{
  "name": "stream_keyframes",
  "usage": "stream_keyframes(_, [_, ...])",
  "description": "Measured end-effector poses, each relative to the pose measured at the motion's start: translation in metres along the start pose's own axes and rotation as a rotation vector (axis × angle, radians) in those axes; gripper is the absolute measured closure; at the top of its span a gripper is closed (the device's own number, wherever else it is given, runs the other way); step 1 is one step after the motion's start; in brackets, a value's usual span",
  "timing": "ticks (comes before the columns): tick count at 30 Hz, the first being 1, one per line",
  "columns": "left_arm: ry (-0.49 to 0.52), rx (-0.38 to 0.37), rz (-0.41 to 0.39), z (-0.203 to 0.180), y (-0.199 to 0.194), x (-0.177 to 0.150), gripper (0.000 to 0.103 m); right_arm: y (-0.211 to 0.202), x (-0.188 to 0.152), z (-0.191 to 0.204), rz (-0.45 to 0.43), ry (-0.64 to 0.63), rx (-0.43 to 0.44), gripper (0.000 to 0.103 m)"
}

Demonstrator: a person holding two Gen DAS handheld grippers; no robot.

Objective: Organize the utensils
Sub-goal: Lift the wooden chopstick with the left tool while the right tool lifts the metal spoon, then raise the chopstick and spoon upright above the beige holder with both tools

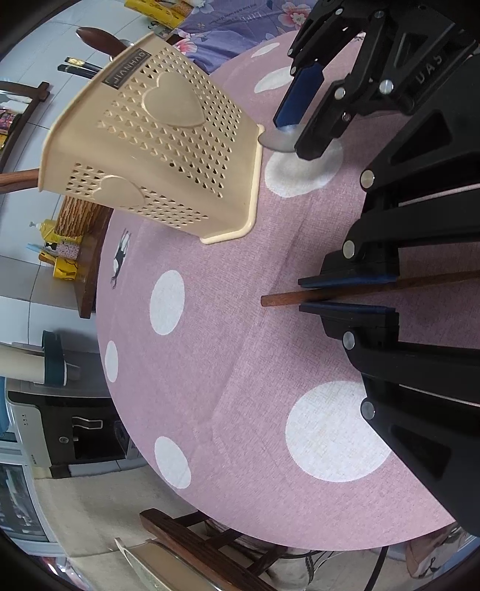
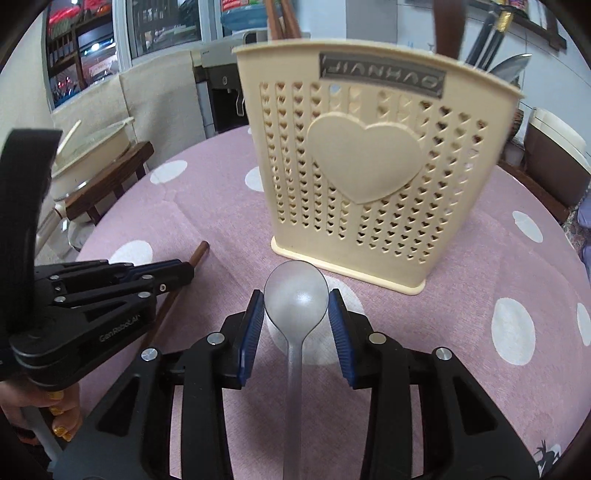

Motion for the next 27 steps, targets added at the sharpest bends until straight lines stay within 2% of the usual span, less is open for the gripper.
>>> stream_keyframes(12, [0.014,-0.165,-0.163,-0.034,-0.079,0.024,0.095,-0.085,0.022,-0.017,-0.18,0.126,0.02,0.066])
stream_keyframes(15, [0.017,-0.191,-0.196,-0.038,-0.096,0.028,0.095,-0.103,0.022,-0.022,-0.202,0.147,0.018,0.066])
stream_keyframes(21, [0.008,-0.238,-0.275,-0.042,-0.128,0.039,0.095,-0.12,0.023,-0.023,-0.233,0.159,0.006,0.066])
stream_keyframes(27, [0.005,-0.27,-0.316,-0.045,-0.143,0.046,0.095,-0.138,0.027,-0.024,-0.293,0.175,-0.013,0.066])
Point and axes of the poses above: each gripper's, at about its wrist camera, not at the fingertips, and y roughly the way its jaws point, z to its left, x to its top, the point moved 9 cm from there along y, roughly the way its jaws point, and after that the axes turned 9 degrees about -y, right-handed, at the moved point
